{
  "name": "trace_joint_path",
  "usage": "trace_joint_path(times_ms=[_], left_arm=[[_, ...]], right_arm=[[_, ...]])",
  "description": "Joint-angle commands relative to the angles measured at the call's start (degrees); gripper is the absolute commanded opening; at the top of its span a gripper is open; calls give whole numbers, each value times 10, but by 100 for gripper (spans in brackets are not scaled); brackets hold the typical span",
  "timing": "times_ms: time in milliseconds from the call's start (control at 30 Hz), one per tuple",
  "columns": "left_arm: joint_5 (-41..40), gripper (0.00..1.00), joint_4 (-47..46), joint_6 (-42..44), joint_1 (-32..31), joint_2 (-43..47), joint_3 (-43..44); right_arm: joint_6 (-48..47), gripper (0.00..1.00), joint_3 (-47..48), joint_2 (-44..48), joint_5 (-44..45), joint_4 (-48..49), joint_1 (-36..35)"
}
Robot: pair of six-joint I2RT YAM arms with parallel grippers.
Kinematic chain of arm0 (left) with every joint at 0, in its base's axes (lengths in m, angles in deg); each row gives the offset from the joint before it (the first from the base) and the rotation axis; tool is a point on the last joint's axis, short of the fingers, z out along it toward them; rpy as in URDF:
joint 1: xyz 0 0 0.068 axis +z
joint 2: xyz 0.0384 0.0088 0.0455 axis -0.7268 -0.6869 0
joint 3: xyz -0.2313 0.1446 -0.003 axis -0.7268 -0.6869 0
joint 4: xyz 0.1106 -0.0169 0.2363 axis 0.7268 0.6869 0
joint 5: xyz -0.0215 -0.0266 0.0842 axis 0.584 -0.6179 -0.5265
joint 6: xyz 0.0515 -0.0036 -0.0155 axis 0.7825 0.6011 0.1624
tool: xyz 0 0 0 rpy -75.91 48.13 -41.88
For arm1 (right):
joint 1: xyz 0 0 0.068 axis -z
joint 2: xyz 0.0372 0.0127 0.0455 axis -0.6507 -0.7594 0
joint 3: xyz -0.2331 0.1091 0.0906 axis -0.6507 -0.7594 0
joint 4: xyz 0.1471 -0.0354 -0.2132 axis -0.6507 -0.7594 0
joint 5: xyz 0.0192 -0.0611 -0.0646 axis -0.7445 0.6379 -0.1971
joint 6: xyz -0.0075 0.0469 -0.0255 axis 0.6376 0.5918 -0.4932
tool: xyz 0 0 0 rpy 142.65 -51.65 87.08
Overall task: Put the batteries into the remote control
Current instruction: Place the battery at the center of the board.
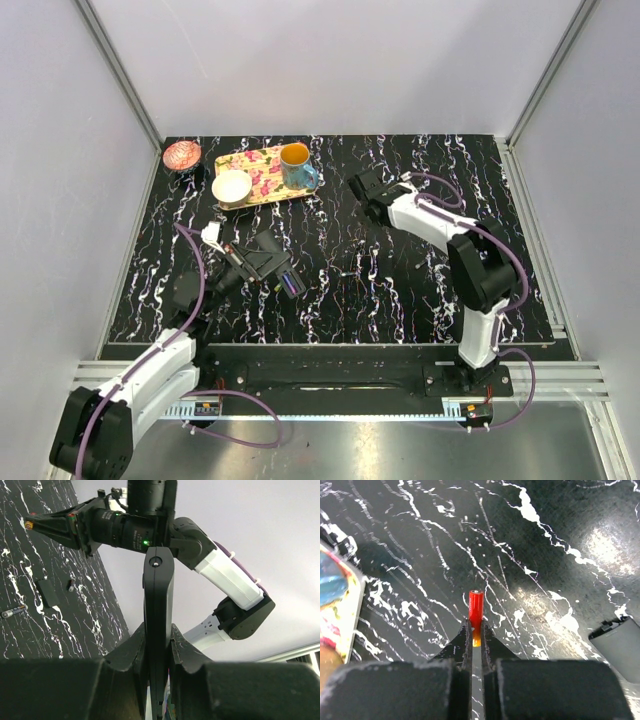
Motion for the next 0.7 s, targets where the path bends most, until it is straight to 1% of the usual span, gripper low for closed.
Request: trace_joint_path(times_ms=[0, 100, 267, 500, 567, 667], left_arm=[[-11, 0, -9, -8, 2, 8, 7], [-13, 0, -6, -8, 1, 9, 4], [-15, 0, -9, -11, 2, 3, 0], [-14, 0, -14, -14, 1, -9, 0], [-13, 0, -11, -14, 2, -9, -1], [-10, 0, -9, -14, 1, -8, -2]], right_arm=[[112, 0, 34, -38, -3, -38, 11], [120, 0, 44, -56, -17, -33, 10], [122, 0, 67, -87, -18, -68, 11], [131, 2, 62, -100, -24, -99, 8], [133, 5, 56, -99, -22, -101, 5], [129, 14, 50, -104, -24, -102, 5]])
